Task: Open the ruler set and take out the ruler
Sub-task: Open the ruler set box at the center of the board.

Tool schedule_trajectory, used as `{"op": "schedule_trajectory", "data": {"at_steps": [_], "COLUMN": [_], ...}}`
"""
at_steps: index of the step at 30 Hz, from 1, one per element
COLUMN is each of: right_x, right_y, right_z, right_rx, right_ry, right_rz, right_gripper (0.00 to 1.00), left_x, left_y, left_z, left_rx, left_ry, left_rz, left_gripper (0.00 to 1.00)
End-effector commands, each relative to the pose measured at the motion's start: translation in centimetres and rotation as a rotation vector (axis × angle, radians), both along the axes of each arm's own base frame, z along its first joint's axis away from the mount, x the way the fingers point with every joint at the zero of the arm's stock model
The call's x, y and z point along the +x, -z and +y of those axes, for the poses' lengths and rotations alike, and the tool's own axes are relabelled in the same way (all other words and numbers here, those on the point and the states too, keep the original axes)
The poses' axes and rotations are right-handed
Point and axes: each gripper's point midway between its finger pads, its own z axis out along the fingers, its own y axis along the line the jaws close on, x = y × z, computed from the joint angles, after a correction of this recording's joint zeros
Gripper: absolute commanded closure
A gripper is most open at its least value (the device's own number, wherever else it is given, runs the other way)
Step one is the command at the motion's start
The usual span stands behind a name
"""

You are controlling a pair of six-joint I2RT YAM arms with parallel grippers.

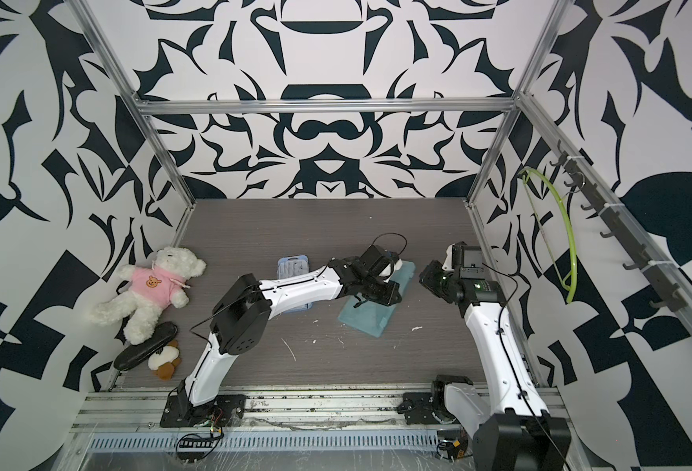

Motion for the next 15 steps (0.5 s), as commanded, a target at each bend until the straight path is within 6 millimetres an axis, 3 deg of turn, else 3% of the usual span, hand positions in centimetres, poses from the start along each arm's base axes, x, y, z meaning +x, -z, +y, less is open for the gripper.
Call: {"op": "schedule_trajectory", "data": {"at_steps": [1, 7, 15], "right_x": [-1.1, -0.9, 1.3], "right_y": [-0.1, 0.3, 1.9], "right_z": [-0.3, -0.1, 2.1], "right_rx": [-0.043, -0.034, 0.123], "right_ry": [-0.01, -0.011, -0.044], "right_rz": [0.051, 0.063, 0.003], "right_gripper": [0.96, 0.89, 0.63], "left_x": [1.7, 1.4, 0.2], "left_y": [4.7, 3.5, -0.6], "left_z": [5.5, 4.1, 1.7], "left_rx": [0.256, 0.189, 0.057], "left_ry": [-0.117, -0.071, -0.002], "left_rz": [-0.022, -0.032, 0.009], "left_gripper": [1.0, 1.0, 1.0]}}
